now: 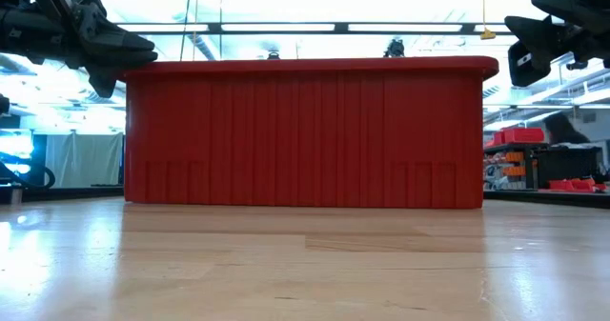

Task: Pick and place slides into bin
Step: Return to Home Position

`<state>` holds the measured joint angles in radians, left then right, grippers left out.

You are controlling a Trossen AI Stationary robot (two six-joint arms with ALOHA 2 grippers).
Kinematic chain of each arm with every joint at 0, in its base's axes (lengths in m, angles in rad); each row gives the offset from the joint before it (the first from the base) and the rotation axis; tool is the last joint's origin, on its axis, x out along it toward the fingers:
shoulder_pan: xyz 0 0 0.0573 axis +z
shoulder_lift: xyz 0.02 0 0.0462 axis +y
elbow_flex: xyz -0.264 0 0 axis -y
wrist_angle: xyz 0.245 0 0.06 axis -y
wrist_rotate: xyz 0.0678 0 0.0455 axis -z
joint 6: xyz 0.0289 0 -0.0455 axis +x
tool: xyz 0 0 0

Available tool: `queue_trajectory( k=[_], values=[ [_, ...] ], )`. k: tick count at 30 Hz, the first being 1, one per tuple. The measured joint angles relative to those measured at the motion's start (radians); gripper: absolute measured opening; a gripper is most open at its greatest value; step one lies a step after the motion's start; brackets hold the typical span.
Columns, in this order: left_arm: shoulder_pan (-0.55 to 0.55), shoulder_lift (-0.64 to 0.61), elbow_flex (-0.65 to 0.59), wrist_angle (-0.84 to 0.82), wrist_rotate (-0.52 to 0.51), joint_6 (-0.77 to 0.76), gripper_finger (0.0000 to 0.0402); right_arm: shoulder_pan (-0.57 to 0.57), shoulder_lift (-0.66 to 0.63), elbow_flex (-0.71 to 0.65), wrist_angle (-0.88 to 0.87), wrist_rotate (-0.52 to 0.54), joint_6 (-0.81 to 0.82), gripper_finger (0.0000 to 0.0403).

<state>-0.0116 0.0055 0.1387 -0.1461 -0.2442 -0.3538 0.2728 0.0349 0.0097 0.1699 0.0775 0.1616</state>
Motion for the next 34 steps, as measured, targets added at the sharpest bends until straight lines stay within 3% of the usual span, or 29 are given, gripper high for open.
queue_trajectory(
  k=[34],
  values=[
    [0.000,0.000,0.000,0.000,0.000,0.000,0.0080,0.000,0.000,0.000,0.000,0.000,0.000,0.0160]
  ],
)
